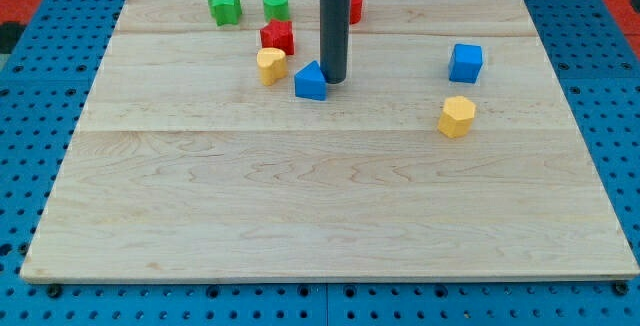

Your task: Move the blue triangle below the yellow heart

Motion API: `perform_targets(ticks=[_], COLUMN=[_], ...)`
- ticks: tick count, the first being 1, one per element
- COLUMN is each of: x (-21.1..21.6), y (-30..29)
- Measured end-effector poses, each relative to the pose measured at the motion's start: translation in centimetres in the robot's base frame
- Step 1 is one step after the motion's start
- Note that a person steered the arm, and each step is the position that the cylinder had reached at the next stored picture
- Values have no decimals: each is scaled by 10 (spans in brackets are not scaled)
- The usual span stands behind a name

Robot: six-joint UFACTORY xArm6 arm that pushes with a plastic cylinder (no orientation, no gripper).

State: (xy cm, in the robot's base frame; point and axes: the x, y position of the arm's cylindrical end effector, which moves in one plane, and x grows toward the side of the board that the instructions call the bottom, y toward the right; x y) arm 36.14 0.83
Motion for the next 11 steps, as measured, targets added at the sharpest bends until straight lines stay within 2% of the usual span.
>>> perform_targets(ticks=[2, 4, 5, 6, 9, 10, 11], x=[28, 27, 24, 42, 35, 32, 18], y=[-25, 2, 42, 14, -45, -21, 44])
